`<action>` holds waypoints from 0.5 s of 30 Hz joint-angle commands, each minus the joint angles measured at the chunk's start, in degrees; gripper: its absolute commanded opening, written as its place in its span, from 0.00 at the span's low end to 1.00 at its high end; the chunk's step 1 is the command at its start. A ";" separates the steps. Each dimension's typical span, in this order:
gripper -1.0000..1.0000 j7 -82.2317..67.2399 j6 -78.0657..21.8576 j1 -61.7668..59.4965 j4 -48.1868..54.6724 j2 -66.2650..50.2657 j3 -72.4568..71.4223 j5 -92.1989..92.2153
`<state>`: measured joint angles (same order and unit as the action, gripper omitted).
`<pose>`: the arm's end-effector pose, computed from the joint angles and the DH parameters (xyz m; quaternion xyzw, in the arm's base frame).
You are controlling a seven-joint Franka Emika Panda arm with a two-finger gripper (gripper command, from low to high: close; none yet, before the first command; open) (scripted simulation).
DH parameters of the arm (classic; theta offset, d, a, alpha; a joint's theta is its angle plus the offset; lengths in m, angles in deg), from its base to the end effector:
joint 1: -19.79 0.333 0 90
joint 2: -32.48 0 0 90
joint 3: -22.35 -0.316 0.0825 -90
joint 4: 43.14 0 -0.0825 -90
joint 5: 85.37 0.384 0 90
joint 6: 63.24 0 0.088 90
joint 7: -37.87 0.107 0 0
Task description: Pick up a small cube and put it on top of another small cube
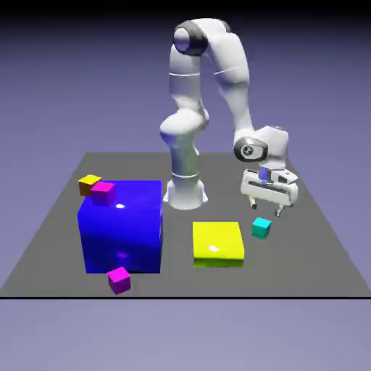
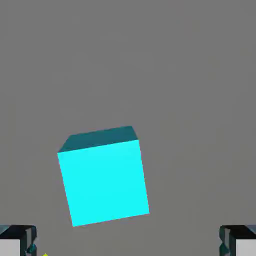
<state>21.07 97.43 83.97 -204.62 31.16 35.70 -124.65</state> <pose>0.2020 0.2945 0.1913 0.6045 0.7890 0.0143 0.1085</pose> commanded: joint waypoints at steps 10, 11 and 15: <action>0.00 12.14 12.84 5.59 5.11 -17.21 9.88 -12.79; 0.00 12.14 12.84 5.59 5.11 -17.21 9.88 -12.79; 0.00 6.28 6.65 2.48 2.65 -8.91 5.12 -6.62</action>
<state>27.37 104.04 86.45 -201.98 22.25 40.82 -131.30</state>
